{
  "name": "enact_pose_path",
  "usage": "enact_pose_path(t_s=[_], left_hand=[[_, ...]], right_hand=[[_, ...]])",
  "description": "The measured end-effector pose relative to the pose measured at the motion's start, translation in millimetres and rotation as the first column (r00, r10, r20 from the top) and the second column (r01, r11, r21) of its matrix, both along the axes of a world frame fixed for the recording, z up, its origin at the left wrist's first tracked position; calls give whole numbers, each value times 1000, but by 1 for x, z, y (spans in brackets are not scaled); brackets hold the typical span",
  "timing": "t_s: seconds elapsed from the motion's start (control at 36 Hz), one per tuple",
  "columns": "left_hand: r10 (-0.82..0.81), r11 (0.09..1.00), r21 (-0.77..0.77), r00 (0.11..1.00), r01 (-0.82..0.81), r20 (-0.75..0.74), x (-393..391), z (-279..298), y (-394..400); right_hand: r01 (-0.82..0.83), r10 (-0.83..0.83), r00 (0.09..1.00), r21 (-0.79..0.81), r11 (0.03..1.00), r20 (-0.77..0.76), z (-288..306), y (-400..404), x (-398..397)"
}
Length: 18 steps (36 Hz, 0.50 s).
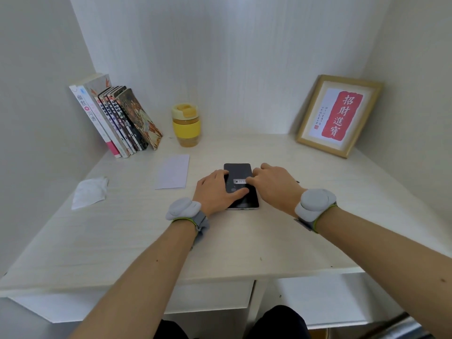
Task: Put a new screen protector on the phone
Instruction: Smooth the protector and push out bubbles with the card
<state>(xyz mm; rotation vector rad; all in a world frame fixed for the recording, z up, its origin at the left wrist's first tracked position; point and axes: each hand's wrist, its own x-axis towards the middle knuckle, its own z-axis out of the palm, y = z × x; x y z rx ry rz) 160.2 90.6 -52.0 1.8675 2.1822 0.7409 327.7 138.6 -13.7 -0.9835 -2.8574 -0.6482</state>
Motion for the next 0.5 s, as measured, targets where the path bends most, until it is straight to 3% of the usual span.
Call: enact_pose_path(t_s=[0.33, 0.5], left_hand=[[-28, 996, -85, 999, 30, 25, -3, 2, -1], [-31, 997, -76, 999, 34, 35, -3, 3, -1]], right_hand=[[99, -100, 995, -51, 994, -16, 8, 0, -14], [27, -27, 1000, -16, 1000, 6, 3, -11, -7]])
